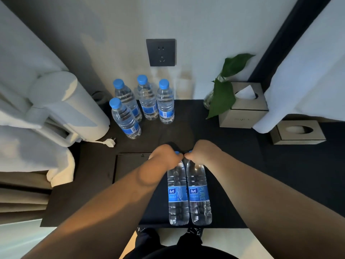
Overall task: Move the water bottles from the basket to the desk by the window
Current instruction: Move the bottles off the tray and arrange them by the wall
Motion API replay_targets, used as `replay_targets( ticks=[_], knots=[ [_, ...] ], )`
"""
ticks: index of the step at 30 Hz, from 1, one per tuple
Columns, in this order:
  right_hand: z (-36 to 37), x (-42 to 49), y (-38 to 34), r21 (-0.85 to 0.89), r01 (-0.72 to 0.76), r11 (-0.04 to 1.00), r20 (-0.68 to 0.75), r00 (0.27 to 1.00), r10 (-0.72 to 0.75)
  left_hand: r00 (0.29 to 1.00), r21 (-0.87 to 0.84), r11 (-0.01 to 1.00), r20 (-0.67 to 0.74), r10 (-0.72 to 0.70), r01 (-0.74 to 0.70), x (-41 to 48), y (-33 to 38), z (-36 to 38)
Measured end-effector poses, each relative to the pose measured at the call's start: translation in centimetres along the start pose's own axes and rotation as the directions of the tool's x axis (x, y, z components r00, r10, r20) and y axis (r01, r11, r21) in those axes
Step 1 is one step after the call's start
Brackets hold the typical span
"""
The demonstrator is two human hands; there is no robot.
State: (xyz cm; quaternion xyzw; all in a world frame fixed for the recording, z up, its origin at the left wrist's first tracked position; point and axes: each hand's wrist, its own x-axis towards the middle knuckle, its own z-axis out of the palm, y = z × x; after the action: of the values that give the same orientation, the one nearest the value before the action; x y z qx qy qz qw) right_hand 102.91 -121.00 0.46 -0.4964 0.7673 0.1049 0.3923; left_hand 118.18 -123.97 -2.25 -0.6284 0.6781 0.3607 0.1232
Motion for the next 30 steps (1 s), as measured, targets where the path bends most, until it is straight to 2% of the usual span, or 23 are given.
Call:
replay_targets(
  ticks=[7, 11, 16, 23, 30],
  knots=[
    [-3.0, -2.5, -1.8, -0.098, 0.148, 0.984, 0.033, 0.989, -0.145, 0.997, -0.047, 0.996, -0.030, 0.069, -0.071, -2.2, -2.1, -4.6],
    [-5.1, -4.0, -3.5, -0.131, 0.199, 0.971, -0.014, 0.979, -0.203, 0.989, 0.023, 0.990, -0.056, 0.137, -0.136, -3.6, -2.5, -7.7],
    [-7.9, -5.9, -5.6, -0.183, 0.257, 0.949, -0.086, 0.957, -0.276, 0.958, 0.039, 0.971, -0.160, 0.240, -0.237, -4.9, -2.6, -10.8],
    [-10.1, -8.4, -7.5, -0.274, 0.362, 0.891, -0.181, 0.891, -0.417, 0.909, 0.088, 0.937, -0.230, 0.349, -0.337, -7.0, -2.2, -14.4],
    [-12.2, -8.5, -9.5, -0.283, 0.375, 0.883, -0.411, 0.784, -0.465, 0.840, 0.162, 0.932, -0.403, 0.363, -0.325, -8.0, -1.3, -18.7]
  ],
)
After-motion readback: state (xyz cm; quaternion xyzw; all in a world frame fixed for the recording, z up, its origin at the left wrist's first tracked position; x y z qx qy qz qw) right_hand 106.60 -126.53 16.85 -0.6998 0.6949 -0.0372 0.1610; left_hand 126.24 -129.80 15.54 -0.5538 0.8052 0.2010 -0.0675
